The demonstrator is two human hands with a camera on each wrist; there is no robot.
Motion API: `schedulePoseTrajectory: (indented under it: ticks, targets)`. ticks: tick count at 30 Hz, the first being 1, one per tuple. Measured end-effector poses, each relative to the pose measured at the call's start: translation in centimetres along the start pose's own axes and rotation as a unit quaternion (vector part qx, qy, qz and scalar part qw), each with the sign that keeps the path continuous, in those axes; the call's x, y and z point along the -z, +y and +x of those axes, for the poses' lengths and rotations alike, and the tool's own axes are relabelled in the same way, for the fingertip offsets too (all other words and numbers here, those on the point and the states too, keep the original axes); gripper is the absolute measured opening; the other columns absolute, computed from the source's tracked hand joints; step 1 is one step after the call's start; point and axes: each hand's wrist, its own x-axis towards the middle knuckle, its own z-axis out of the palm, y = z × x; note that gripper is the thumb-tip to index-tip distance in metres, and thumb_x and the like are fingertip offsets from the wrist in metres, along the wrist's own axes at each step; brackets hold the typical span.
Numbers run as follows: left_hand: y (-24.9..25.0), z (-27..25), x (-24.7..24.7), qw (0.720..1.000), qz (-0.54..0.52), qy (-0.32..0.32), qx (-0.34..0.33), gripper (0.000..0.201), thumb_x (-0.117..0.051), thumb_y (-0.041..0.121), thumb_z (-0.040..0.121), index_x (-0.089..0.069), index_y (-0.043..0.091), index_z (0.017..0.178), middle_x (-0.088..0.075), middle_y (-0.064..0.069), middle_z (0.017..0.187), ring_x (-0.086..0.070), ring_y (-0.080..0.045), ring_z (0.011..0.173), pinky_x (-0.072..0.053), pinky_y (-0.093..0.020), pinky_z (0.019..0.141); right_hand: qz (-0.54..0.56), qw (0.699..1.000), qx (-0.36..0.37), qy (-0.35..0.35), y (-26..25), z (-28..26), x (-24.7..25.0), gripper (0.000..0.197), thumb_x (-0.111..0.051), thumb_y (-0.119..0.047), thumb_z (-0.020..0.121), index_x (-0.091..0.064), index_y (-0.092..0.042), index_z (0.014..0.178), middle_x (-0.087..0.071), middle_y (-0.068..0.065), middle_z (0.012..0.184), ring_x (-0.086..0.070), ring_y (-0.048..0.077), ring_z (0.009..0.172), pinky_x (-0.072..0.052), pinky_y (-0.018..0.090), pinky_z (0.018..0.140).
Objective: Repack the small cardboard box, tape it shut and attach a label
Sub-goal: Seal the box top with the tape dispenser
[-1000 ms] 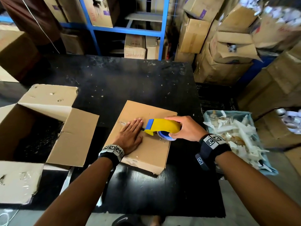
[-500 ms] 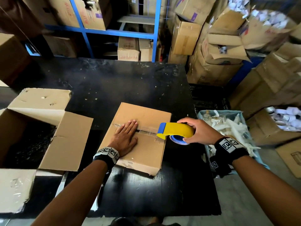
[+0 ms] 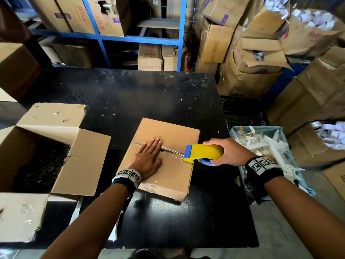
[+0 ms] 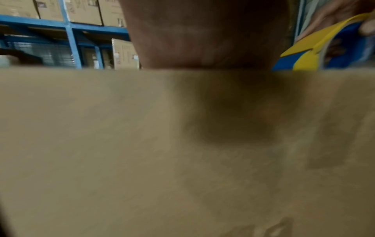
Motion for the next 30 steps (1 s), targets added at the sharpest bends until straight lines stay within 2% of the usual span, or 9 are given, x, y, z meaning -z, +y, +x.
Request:
schedulePoseTrajectory:
  ticks: [4,7,10,12,14,15,18,24,30]
  targets:
    - [2.3,0.3,-0.1,1.000,-0.002,-0.009,0.018,0.070,-0.011,0.053,0.099,0.000,0.018,0.159,0.008,-0.007,0.166,0.009,-0.028,0.153,0.003,-0.046,0.124,-0.012,1.000,0.007,0.012,-1.0,0.5,-0.1,0.070,-0.084,-0.059,0.072,-0.062,-0.028,0.131,-0.066,-0.014,0.121,-0.063,0.005,0.102,-0.049,0.022,0.088]
    - [4.5,0.8,-0.5,0.999,0.008,-0.015,0.031,0.074,-0.010,0.051,0.099,-0.003,0.008,0.158,0.005,-0.013,0.166,0.006,-0.031,0.153,0.004,-0.047,0.123,-0.006,0.999,-0.004,0.045,-1.6,1.1,-0.7,0.041,-0.081,-0.049,0.081,-0.067,-0.025,0.112,-0.068,-0.014,0.104,-0.066,0.009,0.089,-0.050,0.023,0.078]
    - [6.5,1.2,-0.6,0.999,0.016,-0.011,-0.032,0.070,-0.010,0.045,0.100,-0.011,0.004,0.157,-0.004,-0.015,0.166,-0.001,-0.032,0.153,-0.002,-0.048,0.124,-0.001,0.998,-0.017,0.057,-1.9,1.8,-1.4,0.028,-0.079,-0.035,0.084,-0.068,-0.025,0.108,-0.071,-0.008,0.101,-0.066,0.012,0.087,-0.047,0.025,0.077]
    - [7.7,1.3,-0.9,0.998,0.024,-0.010,-0.062,0.068,-0.011,0.043,0.102,-0.013,0.003,0.157,-0.008,-0.016,0.165,-0.004,-0.031,0.153,-0.007,-0.049,0.124,-0.005,0.998,-0.011,0.059,-2.3,2.1,-1.7,0.032,-0.077,-0.028,0.085,-0.073,-0.025,0.116,-0.074,-0.007,0.108,-0.066,0.008,0.092,-0.045,0.016,0.083]
    - [8.4,1.4,-1.4,0.999,0.021,-0.012,-0.048,0.068,-0.011,0.045,0.102,-0.011,0.004,0.157,-0.007,-0.016,0.165,-0.003,-0.031,0.154,-0.010,-0.050,0.123,-0.024,0.997,-0.012,0.066,-2.9,2.1,-2.0,0.038,-0.079,-0.028,0.085,-0.075,-0.021,0.122,-0.074,-0.005,0.115,-0.066,0.006,0.099,-0.041,0.006,0.086]
    - [8.5,1.4,-1.6,0.999,0.018,-0.015,-0.041,0.068,-0.011,0.046,0.102,-0.010,0.006,0.158,-0.006,-0.015,0.166,-0.002,-0.031,0.154,-0.010,-0.050,0.123,-0.031,0.997,-0.015,0.071,-3.1,2.1,-2.2,0.041,-0.081,-0.034,0.083,-0.076,-0.022,0.122,-0.075,-0.004,0.117,-0.068,0.008,0.102,-0.043,0.009,0.089]
    - [8.4,1.5,-1.9,0.999,0.009,-0.016,-0.030,0.068,-0.013,0.049,0.102,-0.010,0.011,0.158,-0.005,-0.011,0.167,-0.002,-0.029,0.154,-0.011,-0.050,0.123,-0.024,0.996,-0.055,0.072,-3.4,2.1,-2.9,0.058,-0.079,-0.060,0.070,-0.075,-0.033,0.121,-0.074,-0.007,0.121,-0.069,0.013,0.112,-0.053,0.030,0.097]
    - [8.1,1.5,-2.1,1.000,0.003,-0.009,-0.025,0.069,-0.015,0.051,0.100,-0.011,0.015,0.159,-0.006,-0.008,0.167,-0.005,-0.025,0.154,-0.014,-0.047,0.123,-0.005,0.994,-0.077,0.073,-3.0,1.0,-2.2,0.060,-0.083,-0.056,0.070,-0.071,-0.038,0.126,-0.073,-0.009,0.125,-0.066,0.009,0.116,-0.051,0.028,0.100]
    - [8.3,1.3,-1.8,1.000,-0.001,-0.003,-0.022,0.069,-0.011,0.053,0.100,-0.005,0.018,0.159,0.001,-0.005,0.167,0.001,-0.022,0.154,-0.011,-0.046,0.124,0.031,0.989,-0.114,0.087,0.9,-3.4,0.8,0.052,-0.086,-0.051,0.071,-0.075,-0.038,0.119,-0.074,-0.015,0.110,-0.068,0.000,0.098,-0.055,0.025,0.088]
